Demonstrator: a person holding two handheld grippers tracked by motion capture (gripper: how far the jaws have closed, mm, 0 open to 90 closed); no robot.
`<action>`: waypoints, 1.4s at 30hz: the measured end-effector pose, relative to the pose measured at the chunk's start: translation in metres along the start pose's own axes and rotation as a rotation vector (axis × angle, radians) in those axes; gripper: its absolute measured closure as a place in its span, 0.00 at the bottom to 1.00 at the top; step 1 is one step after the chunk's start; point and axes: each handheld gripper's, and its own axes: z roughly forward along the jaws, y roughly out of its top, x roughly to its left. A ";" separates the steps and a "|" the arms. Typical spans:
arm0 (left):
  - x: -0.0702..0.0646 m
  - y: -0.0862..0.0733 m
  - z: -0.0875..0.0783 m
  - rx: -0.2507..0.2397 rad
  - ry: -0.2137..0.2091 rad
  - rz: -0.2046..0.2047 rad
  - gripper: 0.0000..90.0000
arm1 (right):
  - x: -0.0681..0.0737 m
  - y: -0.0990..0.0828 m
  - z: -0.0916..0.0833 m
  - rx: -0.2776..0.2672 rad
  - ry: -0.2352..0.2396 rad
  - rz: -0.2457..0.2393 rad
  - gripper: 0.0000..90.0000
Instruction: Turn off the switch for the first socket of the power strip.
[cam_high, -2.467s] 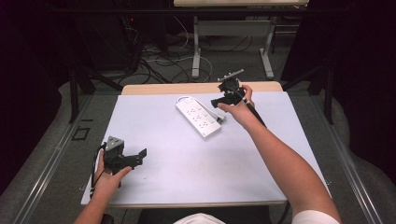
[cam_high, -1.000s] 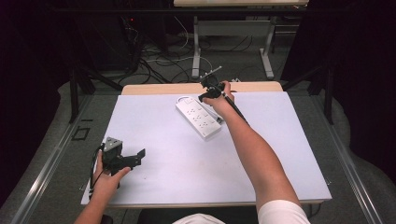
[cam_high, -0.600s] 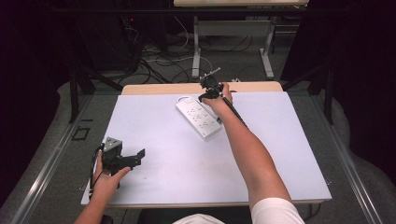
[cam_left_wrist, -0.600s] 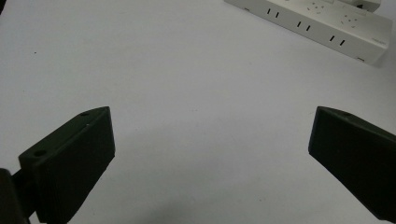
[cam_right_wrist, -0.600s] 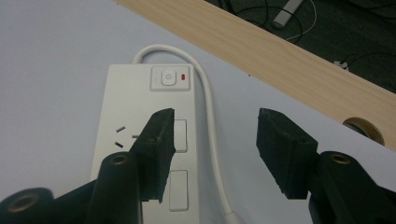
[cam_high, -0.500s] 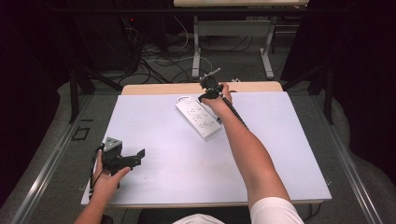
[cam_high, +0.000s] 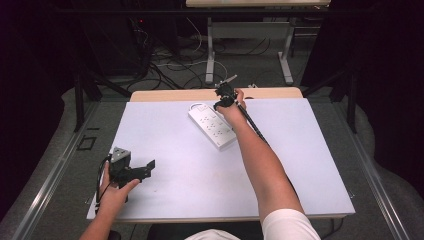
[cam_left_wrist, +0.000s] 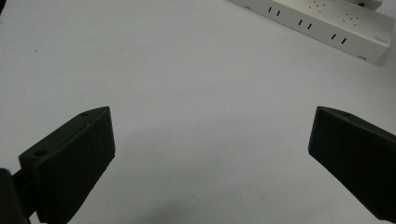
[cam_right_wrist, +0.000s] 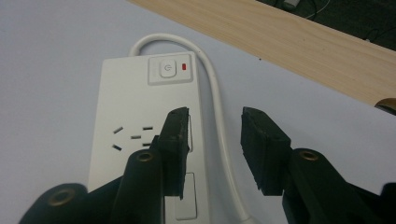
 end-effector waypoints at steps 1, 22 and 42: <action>0.000 0.000 0.000 -0.002 0.000 0.000 0.00 | 0.000 -0.001 0.002 0.003 -0.005 0.012 0.71; 0.001 0.000 -0.001 -0.009 0.002 0.000 0.00 | 0.001 -0.006 0.021 0.015 0.022 0.016 0.91; 0.002 -0.001 -0.002 -0.008 0.002 0.000 0.00 | 0.006 -0.014 0.032 0.038 0.046 0.028 1.00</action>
